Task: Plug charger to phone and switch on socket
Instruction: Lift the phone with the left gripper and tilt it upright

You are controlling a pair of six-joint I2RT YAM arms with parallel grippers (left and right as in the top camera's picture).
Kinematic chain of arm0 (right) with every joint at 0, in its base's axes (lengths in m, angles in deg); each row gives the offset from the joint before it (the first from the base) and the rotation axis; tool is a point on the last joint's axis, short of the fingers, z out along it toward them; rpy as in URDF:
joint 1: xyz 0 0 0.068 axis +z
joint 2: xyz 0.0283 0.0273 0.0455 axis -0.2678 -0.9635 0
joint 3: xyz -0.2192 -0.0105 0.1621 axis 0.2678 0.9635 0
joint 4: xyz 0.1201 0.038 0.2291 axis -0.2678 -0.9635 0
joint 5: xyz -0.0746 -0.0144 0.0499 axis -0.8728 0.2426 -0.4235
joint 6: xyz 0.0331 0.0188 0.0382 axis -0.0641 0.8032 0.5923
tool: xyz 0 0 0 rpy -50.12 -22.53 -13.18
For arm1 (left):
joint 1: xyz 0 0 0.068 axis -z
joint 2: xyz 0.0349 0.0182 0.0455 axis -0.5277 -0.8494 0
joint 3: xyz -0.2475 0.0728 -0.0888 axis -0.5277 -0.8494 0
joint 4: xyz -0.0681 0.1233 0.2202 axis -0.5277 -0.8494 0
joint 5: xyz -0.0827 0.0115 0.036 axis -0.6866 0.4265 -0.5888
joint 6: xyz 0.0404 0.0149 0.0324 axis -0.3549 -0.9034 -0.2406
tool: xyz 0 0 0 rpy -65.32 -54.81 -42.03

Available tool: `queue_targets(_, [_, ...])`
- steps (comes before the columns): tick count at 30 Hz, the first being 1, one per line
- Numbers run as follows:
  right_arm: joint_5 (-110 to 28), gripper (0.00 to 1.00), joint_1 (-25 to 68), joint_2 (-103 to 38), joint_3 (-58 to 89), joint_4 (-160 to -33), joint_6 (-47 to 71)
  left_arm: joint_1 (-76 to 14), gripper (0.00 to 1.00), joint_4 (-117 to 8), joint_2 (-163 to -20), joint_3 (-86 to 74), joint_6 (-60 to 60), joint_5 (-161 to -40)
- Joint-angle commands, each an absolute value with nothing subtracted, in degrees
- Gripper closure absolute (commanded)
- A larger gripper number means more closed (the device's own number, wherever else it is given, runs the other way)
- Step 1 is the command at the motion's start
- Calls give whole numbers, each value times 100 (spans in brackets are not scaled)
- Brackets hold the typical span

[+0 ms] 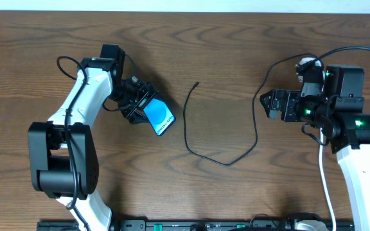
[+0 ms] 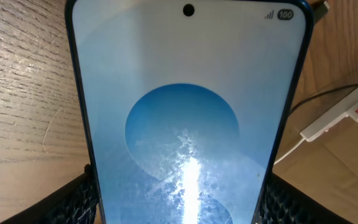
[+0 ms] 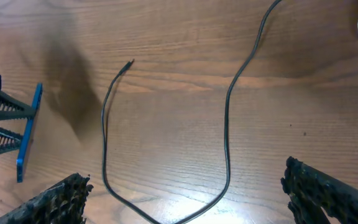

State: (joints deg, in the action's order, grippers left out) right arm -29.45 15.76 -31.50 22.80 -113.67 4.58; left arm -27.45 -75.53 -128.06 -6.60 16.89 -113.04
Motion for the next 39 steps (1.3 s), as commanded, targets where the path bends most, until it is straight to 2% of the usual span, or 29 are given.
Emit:
queue_targets(1, [-2912, 2, 1600, -3189, 2166, -11389, 590, -2727, 31, -7570, -12620, -623, 1742, -11626])
queue_targets(18, [-2910, 2, 1602, -3189, 2166, -11389, 745, -2727, 31, -7579, -12620, -623, 2404, -11731])
queue_targets(39, [-2693, 4, 1720, -3189, 2166, -11281, 1702, -2727, 32, -7588, -12620, -623, 3438, -12356])
